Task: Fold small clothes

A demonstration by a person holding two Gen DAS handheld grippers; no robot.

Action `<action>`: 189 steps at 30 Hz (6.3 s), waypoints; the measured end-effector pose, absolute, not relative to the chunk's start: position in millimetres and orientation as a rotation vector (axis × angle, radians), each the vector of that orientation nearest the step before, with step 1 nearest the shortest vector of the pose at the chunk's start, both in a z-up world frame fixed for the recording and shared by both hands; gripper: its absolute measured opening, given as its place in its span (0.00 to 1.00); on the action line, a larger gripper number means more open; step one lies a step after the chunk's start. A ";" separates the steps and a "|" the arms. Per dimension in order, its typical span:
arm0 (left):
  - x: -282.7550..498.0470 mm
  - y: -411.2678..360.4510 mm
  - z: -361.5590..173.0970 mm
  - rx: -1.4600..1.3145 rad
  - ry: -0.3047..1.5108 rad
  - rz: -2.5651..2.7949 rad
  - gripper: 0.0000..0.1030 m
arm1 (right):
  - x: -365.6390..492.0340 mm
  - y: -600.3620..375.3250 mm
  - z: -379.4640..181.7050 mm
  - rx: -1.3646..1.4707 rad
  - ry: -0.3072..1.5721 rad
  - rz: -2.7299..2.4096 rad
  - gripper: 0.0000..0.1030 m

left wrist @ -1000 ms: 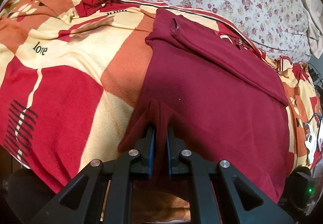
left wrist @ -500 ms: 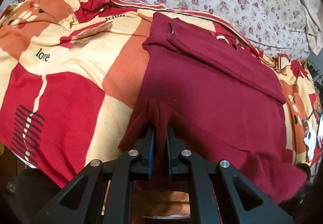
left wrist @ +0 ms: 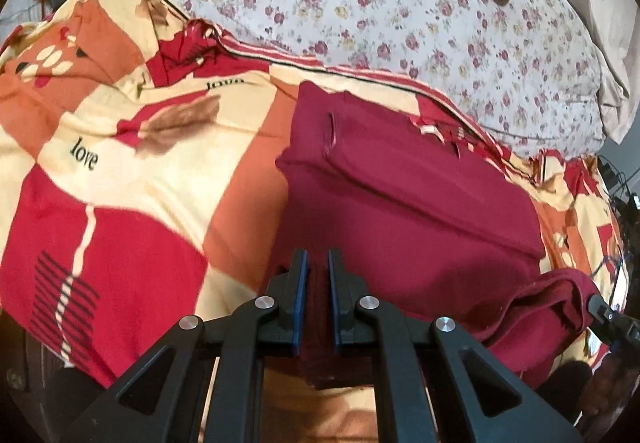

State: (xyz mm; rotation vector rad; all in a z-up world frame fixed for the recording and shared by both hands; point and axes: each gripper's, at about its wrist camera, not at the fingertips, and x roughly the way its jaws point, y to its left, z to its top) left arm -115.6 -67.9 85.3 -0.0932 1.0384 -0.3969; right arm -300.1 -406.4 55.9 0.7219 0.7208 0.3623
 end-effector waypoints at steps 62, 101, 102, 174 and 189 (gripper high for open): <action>-117.1 -104.9 59.1 -0.047 1.112 -0.270 0.00 | -249.4 -431.9 30.1 0.677 0.805 0.368 0.12; -77.5 -22.0 69.7 -0.484 1.131 -0.489 0.44 | -242.1 -425.0 10.4 0.624 0.880 0.301 0.12; -78.6 -22.6 70.4 -0.460 1.131 -0.500 0.44 | -242.9 -425.5 10.7 0.625 0.879 0.303 0.12; -73.3 -115.9 50.3 0.229 0.974 -0.615 0.00 | -244.8 -414.7 7.1 0.616 0.906 0.240 0.12; -8.4 -125.8 115.4 0.096 0.807 -0.537 0.00 | -203.4 -443.5 81.3 0.629 0.725 0.214 0.11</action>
